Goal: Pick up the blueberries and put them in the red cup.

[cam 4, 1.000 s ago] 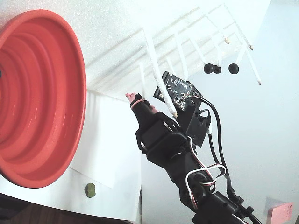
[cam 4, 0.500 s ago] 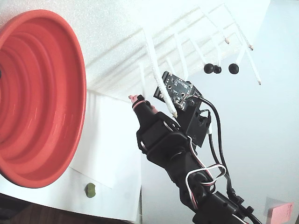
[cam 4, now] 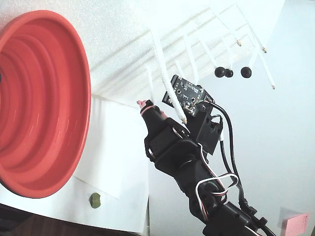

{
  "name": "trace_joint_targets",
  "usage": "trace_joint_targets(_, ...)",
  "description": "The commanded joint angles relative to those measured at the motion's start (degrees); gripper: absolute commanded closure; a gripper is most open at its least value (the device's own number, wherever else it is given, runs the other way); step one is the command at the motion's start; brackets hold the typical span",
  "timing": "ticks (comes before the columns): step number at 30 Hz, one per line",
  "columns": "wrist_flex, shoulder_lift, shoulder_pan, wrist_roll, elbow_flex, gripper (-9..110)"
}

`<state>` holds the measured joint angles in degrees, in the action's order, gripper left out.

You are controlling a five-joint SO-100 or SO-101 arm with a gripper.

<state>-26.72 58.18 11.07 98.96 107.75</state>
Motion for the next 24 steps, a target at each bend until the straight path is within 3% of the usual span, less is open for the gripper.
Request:
trace_joint_targets(1,-1.93,6.77,2.02,0.79,0.18,88)
trace_joint_targets(24,-2.55,16.17,1.49,1.67,10.46,87)
